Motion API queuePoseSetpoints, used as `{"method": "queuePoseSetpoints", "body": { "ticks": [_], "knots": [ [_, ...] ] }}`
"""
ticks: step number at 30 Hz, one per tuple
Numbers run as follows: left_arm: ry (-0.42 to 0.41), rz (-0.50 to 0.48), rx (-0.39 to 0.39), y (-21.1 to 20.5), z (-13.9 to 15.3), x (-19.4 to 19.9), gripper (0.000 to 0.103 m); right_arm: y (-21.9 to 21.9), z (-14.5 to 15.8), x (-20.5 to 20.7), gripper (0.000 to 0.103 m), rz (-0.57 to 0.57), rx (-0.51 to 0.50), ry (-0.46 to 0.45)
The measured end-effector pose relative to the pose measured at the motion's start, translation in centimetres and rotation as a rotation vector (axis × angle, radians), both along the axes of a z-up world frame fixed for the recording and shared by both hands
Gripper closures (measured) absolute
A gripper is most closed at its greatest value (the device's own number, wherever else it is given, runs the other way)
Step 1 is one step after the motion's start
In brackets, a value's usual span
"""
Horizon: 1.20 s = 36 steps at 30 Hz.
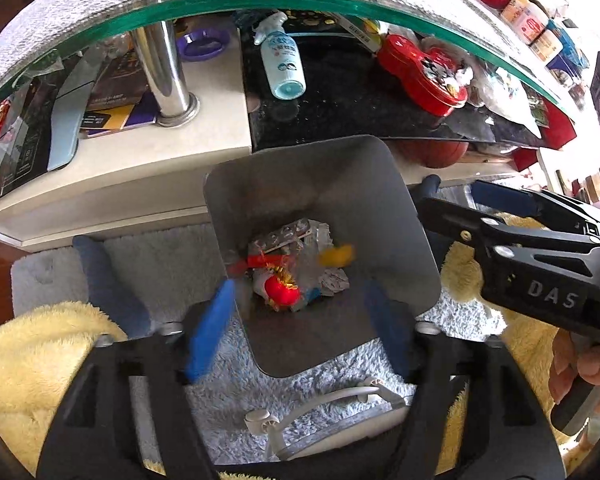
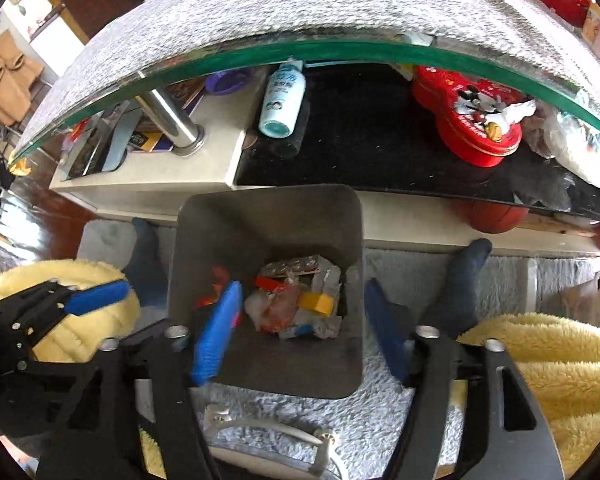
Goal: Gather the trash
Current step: 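Lower both tools to the bin and release the lantern and yellow block, then raise both open tools back toward the table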
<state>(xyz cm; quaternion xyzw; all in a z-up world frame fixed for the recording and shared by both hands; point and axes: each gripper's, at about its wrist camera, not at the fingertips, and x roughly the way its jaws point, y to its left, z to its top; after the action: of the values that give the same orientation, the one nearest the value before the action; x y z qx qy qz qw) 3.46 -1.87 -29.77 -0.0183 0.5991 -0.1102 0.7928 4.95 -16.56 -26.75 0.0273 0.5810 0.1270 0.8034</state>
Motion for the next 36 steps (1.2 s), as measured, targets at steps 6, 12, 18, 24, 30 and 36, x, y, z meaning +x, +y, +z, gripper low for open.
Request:
{"method": "queuePoseSetpoints", "body": {
  "ticks": [6,12,18,24,30,36],
  "knots": [
    [-0.013,0.024,0.035,0.6,0.3,0.3,0.011,-1.7,0.3,0.4,0.012,-0.044,-0.001,0.001],
    [-0.058,0.038,0.049,1.1,2.2,0.6,0.009,-2.7,1.8,0.7,0.01,-0.067,0.017,-0.032],
    [-0.211,0.09,0.046,2.2,7.1,1.6,0.008,-3.0,6.1,1.6,0.01,-0.086,0.026,-0.157],
    [-0.292,0.137,0.049,3.3,11.2,4.6,0.008,-3.1,10.6,4.8,0.01,-0.072,0.012,-0.262],
    [-0.318,0.144,0.095,4.4,13.3,8.7,0.008,-2.7,12.4,9.9,0.01,-0.052,-0.007,-0.298],
    [-0.321,0.15,0.132,5.4,14.7,14.0,0.008,-0.7,12.9,15.4,0.01,0.029,-0.094,-0.324]
  ]
}}
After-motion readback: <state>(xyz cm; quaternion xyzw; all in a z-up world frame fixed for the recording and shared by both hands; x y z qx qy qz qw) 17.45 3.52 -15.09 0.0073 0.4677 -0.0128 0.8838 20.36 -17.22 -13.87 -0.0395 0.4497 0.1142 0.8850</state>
